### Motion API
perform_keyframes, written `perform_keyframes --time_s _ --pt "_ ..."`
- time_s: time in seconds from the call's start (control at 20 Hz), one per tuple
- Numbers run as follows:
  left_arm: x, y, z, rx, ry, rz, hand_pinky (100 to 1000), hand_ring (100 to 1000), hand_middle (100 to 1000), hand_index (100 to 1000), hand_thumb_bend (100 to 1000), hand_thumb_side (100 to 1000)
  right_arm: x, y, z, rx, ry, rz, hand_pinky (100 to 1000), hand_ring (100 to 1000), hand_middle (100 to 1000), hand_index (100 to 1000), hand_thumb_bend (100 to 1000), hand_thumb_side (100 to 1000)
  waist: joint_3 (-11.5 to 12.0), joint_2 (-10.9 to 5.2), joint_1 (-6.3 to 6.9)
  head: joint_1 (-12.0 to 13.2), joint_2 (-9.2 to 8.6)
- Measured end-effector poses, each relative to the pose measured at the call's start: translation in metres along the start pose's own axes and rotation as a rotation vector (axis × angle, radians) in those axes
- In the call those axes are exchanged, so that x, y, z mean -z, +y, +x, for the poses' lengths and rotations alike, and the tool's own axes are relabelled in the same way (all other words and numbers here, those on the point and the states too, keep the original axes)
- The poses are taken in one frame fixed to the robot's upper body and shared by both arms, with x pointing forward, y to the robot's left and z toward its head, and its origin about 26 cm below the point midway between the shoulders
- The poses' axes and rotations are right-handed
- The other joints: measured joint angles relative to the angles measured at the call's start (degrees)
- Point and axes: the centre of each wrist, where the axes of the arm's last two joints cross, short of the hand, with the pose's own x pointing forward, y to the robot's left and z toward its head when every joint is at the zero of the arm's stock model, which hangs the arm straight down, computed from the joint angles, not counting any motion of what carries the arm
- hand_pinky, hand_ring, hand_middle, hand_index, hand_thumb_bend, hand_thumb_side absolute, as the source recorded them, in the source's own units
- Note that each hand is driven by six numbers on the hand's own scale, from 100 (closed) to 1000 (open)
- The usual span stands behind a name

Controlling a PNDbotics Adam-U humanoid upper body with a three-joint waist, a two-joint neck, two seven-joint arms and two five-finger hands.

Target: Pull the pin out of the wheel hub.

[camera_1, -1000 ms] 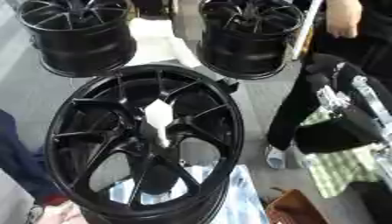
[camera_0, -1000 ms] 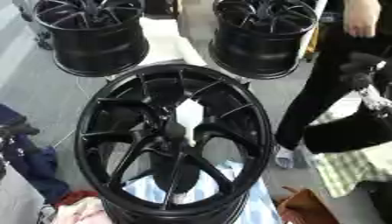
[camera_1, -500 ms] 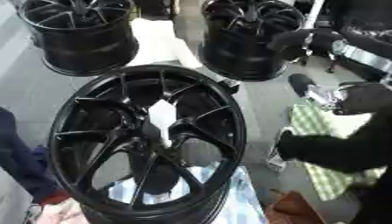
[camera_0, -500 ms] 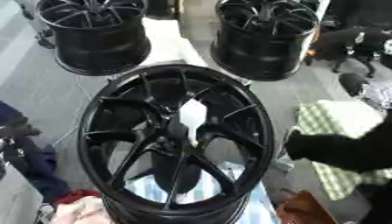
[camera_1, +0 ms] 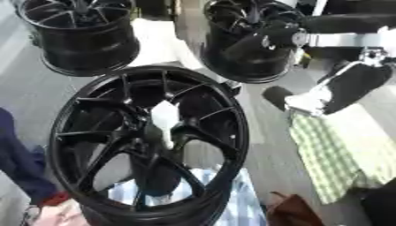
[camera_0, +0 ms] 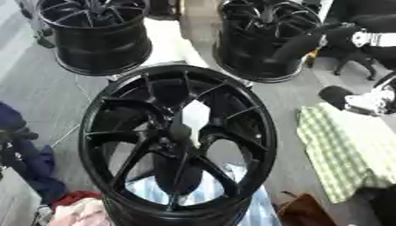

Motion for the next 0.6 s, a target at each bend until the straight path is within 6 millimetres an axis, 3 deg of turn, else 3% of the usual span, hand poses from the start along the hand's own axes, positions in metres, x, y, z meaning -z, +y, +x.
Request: perform_keyframes --time_s 0.6 --pt "0.001 -0.001 0.000 0.003 0.000 -0.016 685 1000 695 913 100 851 0.053 -0.002 0.015 -0.075 -0.061 0.155 918 942 951 1000 100 378 0.9 0.02 -0.10 -0.8 0.00"
